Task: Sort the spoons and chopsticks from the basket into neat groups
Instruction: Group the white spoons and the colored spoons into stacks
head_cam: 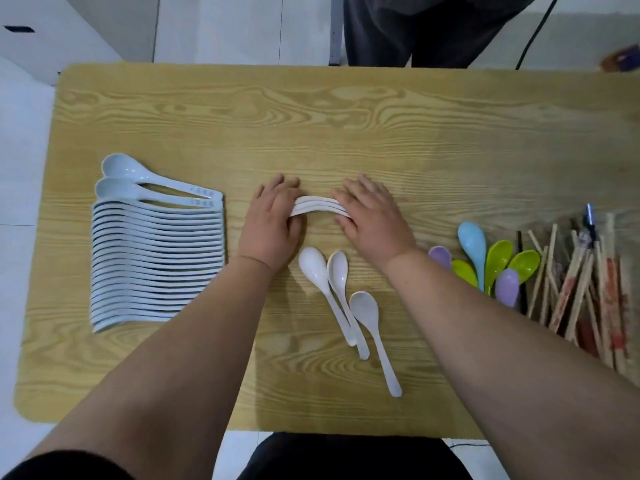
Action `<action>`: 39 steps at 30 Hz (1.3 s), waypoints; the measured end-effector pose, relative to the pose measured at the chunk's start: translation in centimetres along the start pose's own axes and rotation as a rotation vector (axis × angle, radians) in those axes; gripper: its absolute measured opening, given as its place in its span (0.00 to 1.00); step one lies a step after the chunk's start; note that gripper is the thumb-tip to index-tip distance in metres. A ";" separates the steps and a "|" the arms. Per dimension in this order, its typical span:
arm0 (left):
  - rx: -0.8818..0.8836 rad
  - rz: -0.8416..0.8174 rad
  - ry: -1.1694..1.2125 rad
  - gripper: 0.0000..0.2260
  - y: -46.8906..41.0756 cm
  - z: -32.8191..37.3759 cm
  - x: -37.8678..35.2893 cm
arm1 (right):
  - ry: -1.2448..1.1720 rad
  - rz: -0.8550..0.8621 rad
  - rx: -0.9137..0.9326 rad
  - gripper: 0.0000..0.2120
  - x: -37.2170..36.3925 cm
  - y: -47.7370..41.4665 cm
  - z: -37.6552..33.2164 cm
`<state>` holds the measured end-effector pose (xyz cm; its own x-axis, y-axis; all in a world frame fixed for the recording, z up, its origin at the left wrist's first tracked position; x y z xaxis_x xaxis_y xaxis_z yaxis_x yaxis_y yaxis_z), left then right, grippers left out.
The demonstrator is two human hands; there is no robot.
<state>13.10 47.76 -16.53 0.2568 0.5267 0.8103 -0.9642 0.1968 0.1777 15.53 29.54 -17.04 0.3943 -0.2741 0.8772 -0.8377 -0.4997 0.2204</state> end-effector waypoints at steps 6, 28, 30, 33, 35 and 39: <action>-0.016 0.059 0.062 0.19 0.4 -0.1 0.0 | 0.062 0.030 -0.034 0.22 -0.1 -0.2 -0.5; -0.034 0.073 -0.083 0.20 0.2 1.0 0.9 | 0.205 -0.179 -0.124 0.28 -0.1 -0.1 -0.4; -0.028 0.066 -0.099 0.21 0.2 1.1 1.1 | 0.201 -0.185 -0.128 0.28 -0.1 -0.1 -0.4; -0.052 0.036 -0.133 0.25 0.4 1.5 1.3 | 0.204 -0.186 -0.129 0.29 0.1 -0.2 -0.4; -0.066 0.033 -0.155 0.25 0.7 1.8 1.5 | 0.203 -0.198 -0.122 0.29 0.3 -0.1 -0.5; -0.089 0.131 -0.196 0.25 1.9 2.2 2.7 | 0.179 -0.225 -0.125 0.30 1.0 0.6 -0.9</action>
<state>11.84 47.67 -12.80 0.1037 0.3840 0.9175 -0.9767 0.2136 0.0210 15.07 29.70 -15.65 0.5113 -0.0133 0.8593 -0.7814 -0.4236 0.4583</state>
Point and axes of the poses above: each hand's wrist, its own y-axis away from the middle knuckle, its own x-axis out of the back of the hand, z = x × y, the point moved 5 cm from there along -y, towards the middle knuckle, and after that the axes turned 9 degrees about -z, right-handed, at the moved point
